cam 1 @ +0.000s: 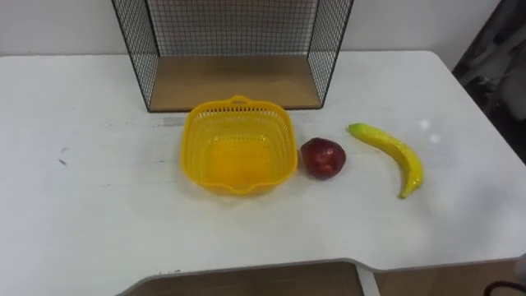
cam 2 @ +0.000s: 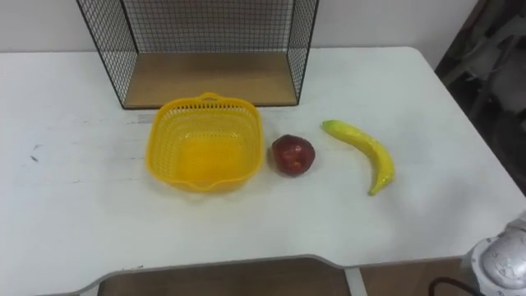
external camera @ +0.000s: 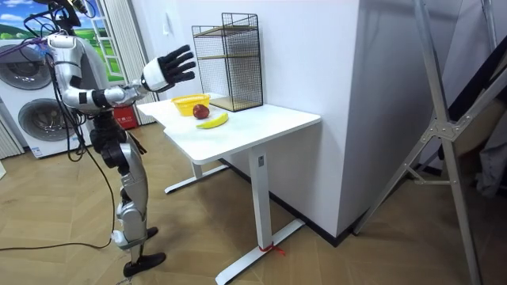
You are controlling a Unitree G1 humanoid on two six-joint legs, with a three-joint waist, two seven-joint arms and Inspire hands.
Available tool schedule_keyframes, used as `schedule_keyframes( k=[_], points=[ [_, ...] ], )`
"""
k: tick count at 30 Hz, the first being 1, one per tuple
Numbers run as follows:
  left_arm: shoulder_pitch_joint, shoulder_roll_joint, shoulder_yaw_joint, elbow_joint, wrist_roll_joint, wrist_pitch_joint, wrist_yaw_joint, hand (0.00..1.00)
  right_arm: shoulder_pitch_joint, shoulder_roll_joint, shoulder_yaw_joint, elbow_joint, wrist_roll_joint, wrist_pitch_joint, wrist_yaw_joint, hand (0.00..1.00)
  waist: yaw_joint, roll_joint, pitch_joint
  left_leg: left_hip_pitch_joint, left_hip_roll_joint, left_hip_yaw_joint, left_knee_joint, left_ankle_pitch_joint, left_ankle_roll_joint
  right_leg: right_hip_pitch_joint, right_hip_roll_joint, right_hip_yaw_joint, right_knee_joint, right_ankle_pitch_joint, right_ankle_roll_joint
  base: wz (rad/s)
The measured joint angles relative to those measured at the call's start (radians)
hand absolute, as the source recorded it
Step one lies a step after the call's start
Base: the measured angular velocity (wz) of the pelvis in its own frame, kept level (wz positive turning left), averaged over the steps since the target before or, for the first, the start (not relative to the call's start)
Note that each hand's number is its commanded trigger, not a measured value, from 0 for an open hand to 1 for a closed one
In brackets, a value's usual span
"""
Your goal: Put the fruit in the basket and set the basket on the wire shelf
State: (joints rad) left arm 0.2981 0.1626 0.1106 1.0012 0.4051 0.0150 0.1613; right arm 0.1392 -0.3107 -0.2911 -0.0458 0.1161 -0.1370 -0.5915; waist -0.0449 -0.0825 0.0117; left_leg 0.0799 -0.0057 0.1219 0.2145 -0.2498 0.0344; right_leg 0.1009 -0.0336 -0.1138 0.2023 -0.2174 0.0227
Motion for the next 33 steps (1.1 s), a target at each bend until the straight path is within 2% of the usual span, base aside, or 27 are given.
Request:
schedule_keyframes(
  k=[2,7,11,14,18,25,30,33],
  points=[
    [-0.001,0.01,-0.016,-0.001,0.0,0.006,-0.002,0.0,-0.016,-0.007,0.021,0.003,-0.001,0.009,0.058,0.0,0.0,-0.007,0.0042,-0.002,0.001,0.0,0.0,0.001,-0.001,-0.002,0.001,0.0,-0.001,0.002,-0.003,0.0],
    [-0.008,0.018,-0.018,-0.002,0.0,0.007,-0.009,0.0,-0.025,-0.018,0.081,0.003,-0.004,0.009,0.197,0.0,0.01,-0.011,0.0007,-0.009,0.008,-0.002,0.005,0.001,-0.001,-0.003,0.006,-0.012,-0.001,0.015,-0.003,0.02],
    [-0.024,0.025,-0.042,-0.002,0.0,0.004,-0.017,0.0,-0.031,-0.023,0.11,0.013,-0.023,0.009,0.299,0.0,0.019,-0.003,-0.0018,-0.016,0.007,-0.01,0.017,0.001,-0.001,-0.002,0.004,-0.021,-0.002,0.016,-0.003,0.07],
    [-0.024,0.026,-0.045,-0.002,0.017,0.005,-0.021,0.0,-0.043,-0.043,0.115,0.059,-0.093,0.013,0.379,0.0,0.023,0.003,-0.0032,-0.017,0.007,-0.015,0.018,0.001,-0.001,0.0,0.004,-0.027,-0.005,0.016,-0.003,0.04],
    [-0.018,0.024,-0.045,-0.001,0.03,0.005,-0.027,0.0,-0.043,-0.048,0.115,0.073,-0.138,0.025,0.461,0.0,0.026,0.015,-0.0109,-0.016,0.007,-0.015,0.018,0.002,-0.003,0.009,0.004,-0.028,-0.017,0.016,-0.004,0.0],
    [-0.023,0.025,-0.043,-0.002,0.03,0.005,-0.041,0.0,-0.044,-0.049,0.116,0.113,-0.156,0.026,0.531,0.0,0.031,0.008,-0.0085,-0.014,0.009,-0.016,0.021,0.003,-0.005,0.013,0.004,-0.035,-0.018,0.017,-0.006,0.0],
    [-0.033,0.026,-0.043,-0.002,0.03,0.005,-0.05,0.0,-0.044,-0.049,0.119,0.125,-0.157,0.029,0.581,0.0,0.039,-0.001,-0.0027,-0.015,0.009,-0.019,0.021,0.003,-0.005,0.011,0.005,-0.035,-0.018,0.019,-0.008,0.0],
    [-0.04,0.026,-0.043,-0.004,0.03,-0.001,-0.055,0.0,-0.044,-0.049,0.124,0.145,-0.167,0.029,0.599,0.0,0.047,-0.006,-0.0042,-0.014,0.008,-0.018,0.021,0.003,-0.005,0.013,0.004,-0.039,-0.018,0.019,-0.008,0.02]
  ],
)
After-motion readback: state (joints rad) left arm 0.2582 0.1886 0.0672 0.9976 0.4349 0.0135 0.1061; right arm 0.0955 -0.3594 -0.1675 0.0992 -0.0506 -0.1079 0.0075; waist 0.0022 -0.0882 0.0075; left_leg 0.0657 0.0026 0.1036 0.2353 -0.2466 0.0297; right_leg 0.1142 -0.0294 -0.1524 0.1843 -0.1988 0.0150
